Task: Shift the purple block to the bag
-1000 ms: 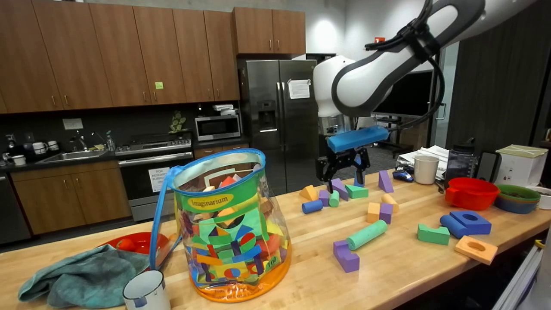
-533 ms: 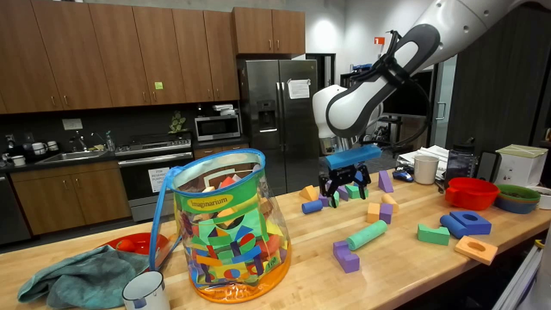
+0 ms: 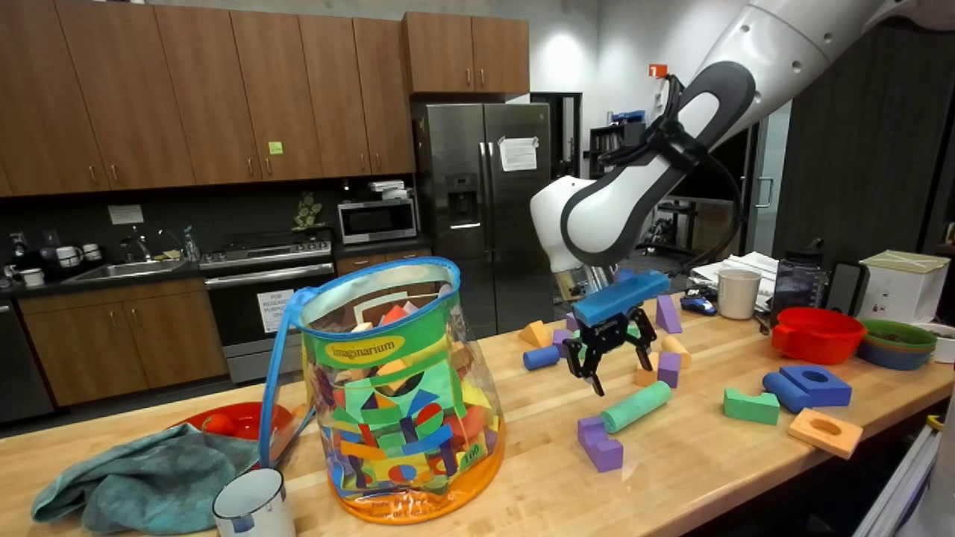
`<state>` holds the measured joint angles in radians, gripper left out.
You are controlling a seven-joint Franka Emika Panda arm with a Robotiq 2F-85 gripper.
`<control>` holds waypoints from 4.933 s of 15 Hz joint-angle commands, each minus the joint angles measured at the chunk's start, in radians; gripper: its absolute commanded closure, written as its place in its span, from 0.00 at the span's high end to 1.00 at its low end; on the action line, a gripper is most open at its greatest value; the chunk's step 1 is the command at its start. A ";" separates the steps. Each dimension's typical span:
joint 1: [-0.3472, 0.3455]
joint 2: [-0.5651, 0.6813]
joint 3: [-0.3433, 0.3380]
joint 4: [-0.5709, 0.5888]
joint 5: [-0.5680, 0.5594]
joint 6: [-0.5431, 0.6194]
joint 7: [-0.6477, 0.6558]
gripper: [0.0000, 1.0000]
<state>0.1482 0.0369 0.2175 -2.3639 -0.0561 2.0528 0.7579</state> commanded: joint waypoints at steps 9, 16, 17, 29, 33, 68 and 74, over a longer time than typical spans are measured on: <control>0.039 0.003 -0.007 -0.081 0.114 0.198 -0.215 1.00; 0.047 0.002 -0.010 -0.115 0.166 0.289 -0.295 1.00; 0.047 0.001 -0.010 -0.125 0.166 0.305 -0.300 1.00; 0.091 0.000 0.040 -0.329 0.334 0.600 -0.394 1.00; 0.117 0.004 0.067 -0.384 0.380 0.704 -0.393 1.00; 0.558 0.017 -0.718 -0.271 -0.253 1.014 0.021 1.00; 0.688 -0.090 -0.773 -0.110 -0.708 0.556 0.543 1.00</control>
<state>0.8054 0.0164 -0.5592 -2.5191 -0.6035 2.8029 1.1064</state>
